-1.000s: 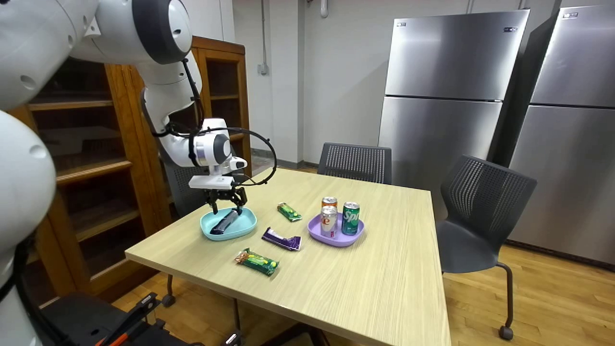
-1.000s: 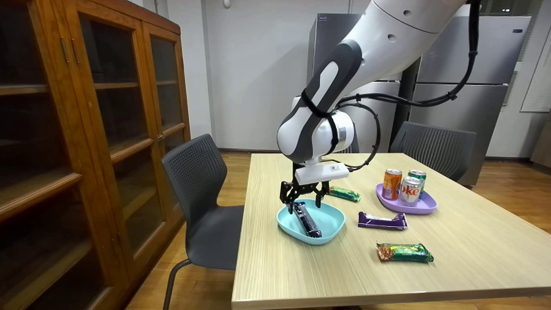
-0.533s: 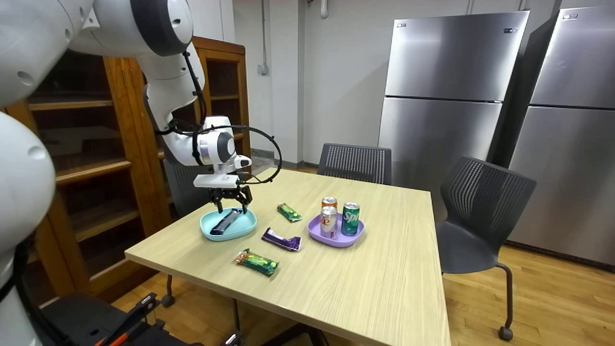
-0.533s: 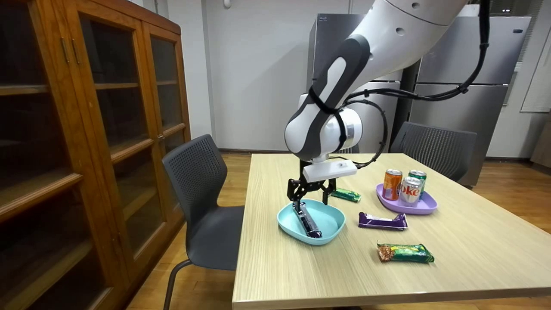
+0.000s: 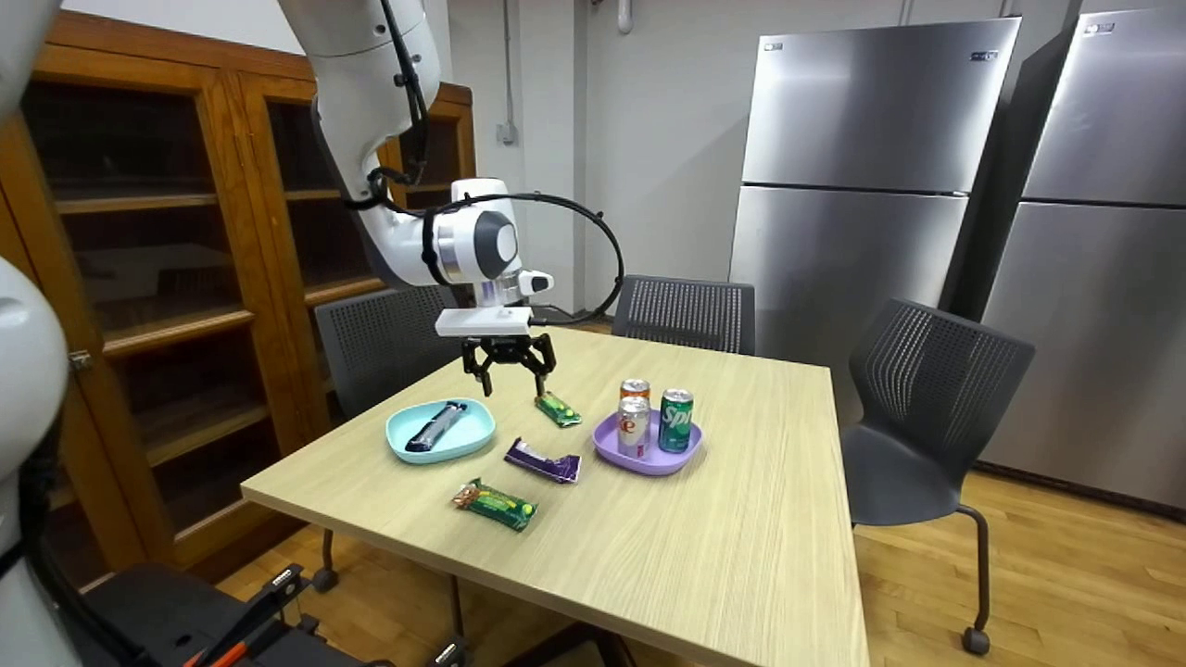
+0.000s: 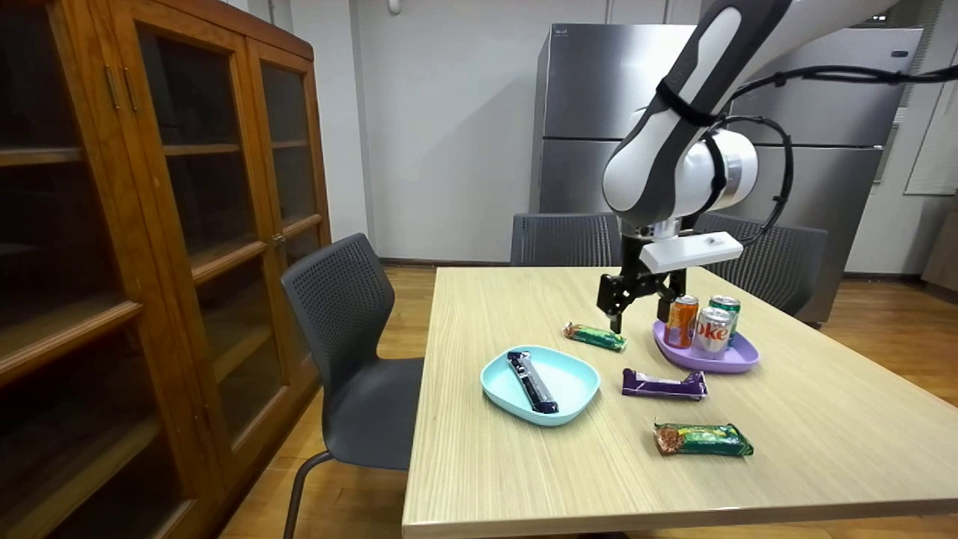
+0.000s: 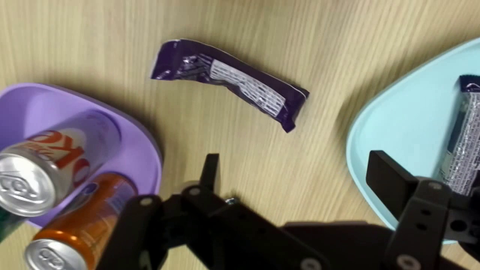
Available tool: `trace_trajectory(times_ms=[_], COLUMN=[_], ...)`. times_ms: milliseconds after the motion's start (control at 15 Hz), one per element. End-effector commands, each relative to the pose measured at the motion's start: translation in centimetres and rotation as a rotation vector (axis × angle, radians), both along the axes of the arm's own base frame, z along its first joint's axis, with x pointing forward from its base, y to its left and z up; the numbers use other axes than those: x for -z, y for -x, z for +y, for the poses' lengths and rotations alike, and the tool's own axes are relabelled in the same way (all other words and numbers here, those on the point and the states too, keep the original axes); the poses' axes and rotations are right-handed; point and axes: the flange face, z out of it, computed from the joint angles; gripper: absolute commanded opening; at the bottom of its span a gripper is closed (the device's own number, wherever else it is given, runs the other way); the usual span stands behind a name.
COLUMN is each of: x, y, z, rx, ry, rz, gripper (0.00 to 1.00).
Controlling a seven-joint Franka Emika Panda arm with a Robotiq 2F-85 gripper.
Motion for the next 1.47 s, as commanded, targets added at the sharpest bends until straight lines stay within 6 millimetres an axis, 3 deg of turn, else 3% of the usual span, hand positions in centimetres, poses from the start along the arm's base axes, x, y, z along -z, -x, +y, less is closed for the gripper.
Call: trace_trajectory(times_ms=[0,600,1000,1400], x=[-0.5,-0.7,-1.0,0.0], y=[0.3,1.1,0.9,0.2], z=[-0.8,-0.5,-2.7,-4.9], rx=[0.003,-0.006,-0.106,-0.341], ry=[0.0,-0.003,-0.042,-0.083], rz=[0.001,0.004,-0.022,-0.023], gripper=[1.0,1.0,1.0,1.0])
